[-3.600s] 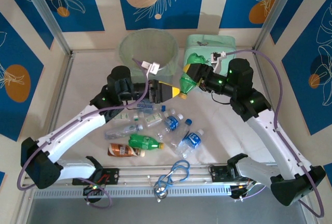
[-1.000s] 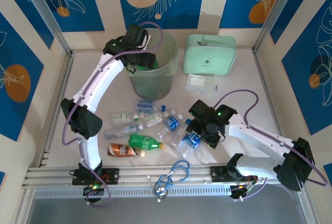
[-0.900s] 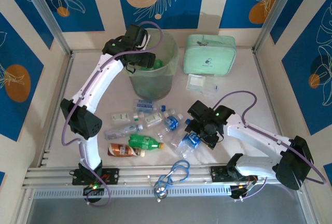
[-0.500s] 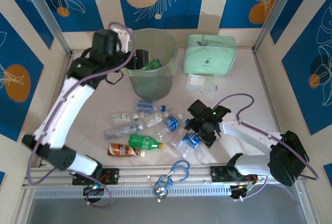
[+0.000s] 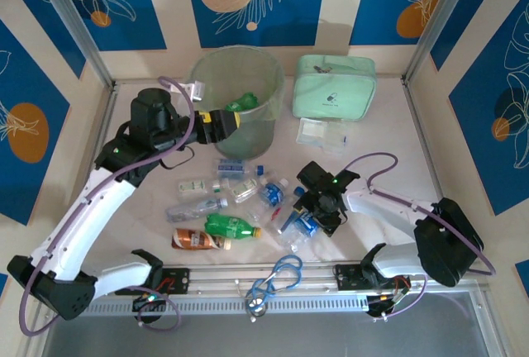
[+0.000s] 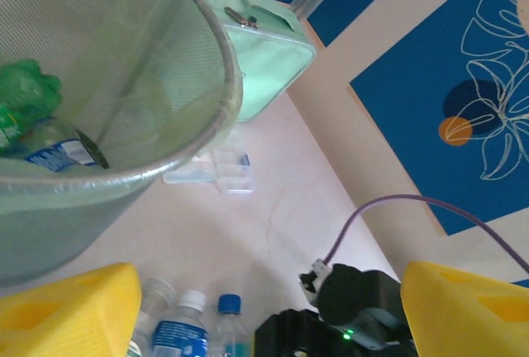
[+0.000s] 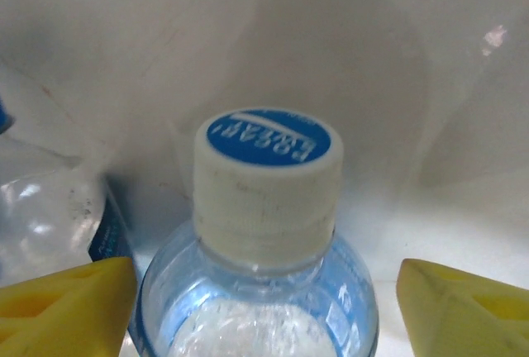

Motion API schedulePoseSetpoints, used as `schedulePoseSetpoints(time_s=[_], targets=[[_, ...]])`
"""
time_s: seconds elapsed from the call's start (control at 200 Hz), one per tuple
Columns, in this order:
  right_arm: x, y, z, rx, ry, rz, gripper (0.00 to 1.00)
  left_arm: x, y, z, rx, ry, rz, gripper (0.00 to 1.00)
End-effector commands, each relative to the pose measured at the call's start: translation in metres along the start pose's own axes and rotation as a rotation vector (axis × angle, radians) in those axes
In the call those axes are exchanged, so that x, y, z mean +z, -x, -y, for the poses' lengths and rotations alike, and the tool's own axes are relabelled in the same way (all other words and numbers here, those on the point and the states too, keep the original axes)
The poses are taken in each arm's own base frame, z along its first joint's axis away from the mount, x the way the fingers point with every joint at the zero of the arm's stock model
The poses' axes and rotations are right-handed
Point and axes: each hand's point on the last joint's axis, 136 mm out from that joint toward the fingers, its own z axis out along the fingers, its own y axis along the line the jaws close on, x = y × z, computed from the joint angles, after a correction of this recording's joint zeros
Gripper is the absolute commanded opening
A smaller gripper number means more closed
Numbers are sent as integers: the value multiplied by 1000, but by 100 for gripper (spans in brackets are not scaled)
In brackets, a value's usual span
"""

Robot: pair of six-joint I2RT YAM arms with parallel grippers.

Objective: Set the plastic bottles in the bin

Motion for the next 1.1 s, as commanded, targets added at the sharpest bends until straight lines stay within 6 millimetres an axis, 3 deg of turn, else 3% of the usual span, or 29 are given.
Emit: schedulePoseSetpoints(time_s=[0.0,0.335,0.575,0.755,1.095], targets=[[9,-2,3,11,-23,-27,80,-3,-4,8,-51,-70,9,82],[10,3,1,-1,-43,-11,64,2,-12,2,-90,-77,1,81],[-13,15,-1,-22,-1,45,58,5,-15,2,-99,-92,-10,83],[-70,33,-20,-64,178,149,57,6,-17,11,-92,-154,-23,88],[-206,50,-97,-222,638,279,56,18,-27,49,-112,-371,-62,100]])
